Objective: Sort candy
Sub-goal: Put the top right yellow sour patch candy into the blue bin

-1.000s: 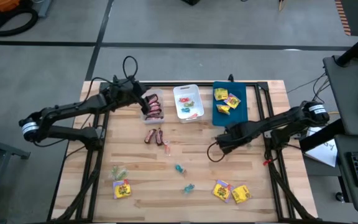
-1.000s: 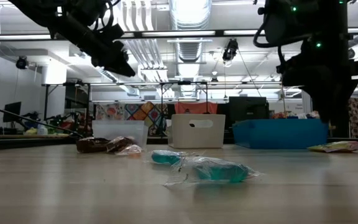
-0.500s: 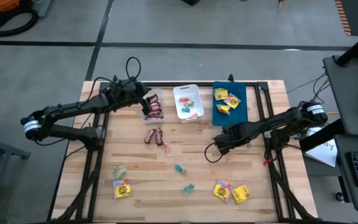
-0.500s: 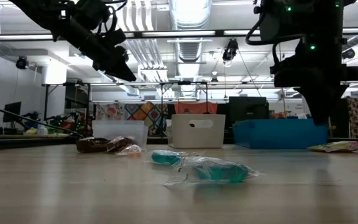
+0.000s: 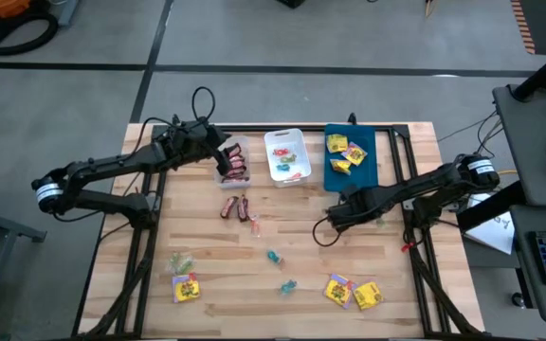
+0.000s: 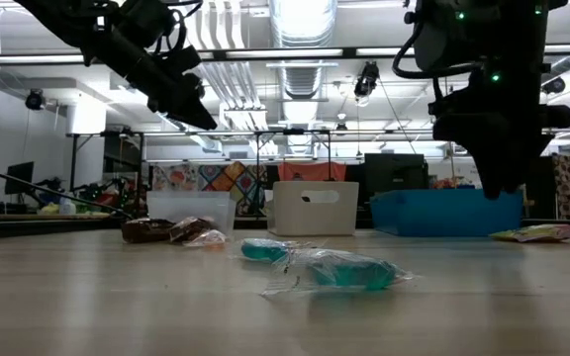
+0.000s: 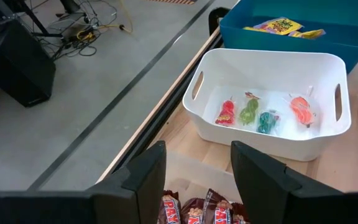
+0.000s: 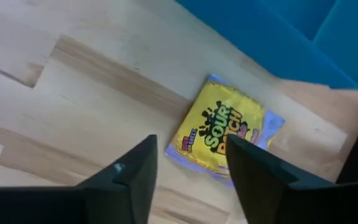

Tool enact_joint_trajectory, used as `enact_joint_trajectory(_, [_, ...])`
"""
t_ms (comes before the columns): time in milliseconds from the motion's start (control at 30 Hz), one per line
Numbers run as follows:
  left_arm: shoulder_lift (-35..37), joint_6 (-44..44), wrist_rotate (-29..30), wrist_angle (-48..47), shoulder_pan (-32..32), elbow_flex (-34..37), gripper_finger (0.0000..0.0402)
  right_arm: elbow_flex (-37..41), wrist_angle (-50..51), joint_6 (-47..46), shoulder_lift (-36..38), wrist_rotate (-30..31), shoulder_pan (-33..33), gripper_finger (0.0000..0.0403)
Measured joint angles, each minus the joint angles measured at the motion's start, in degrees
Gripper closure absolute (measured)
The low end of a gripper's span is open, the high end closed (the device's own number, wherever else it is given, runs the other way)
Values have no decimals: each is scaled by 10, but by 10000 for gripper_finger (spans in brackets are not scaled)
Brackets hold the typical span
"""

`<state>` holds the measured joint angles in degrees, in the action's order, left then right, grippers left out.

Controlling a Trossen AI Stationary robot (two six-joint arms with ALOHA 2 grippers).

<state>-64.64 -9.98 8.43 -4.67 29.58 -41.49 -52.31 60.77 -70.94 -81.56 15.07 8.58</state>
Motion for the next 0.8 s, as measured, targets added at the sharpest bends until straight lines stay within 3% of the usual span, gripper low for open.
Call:
enact_joint_trajectory(367, [0,0,0,0,0,0,238,63,0,-100,0,0,0,143])
enact_joint_trajectory(600, [0,0,0,0,0,1,238,118,-72,-110,0,2,0,142])
enact_joint_trajectory(800, [0,0,0,0,0,1,238,145,-134,-92,2,6,0,164])
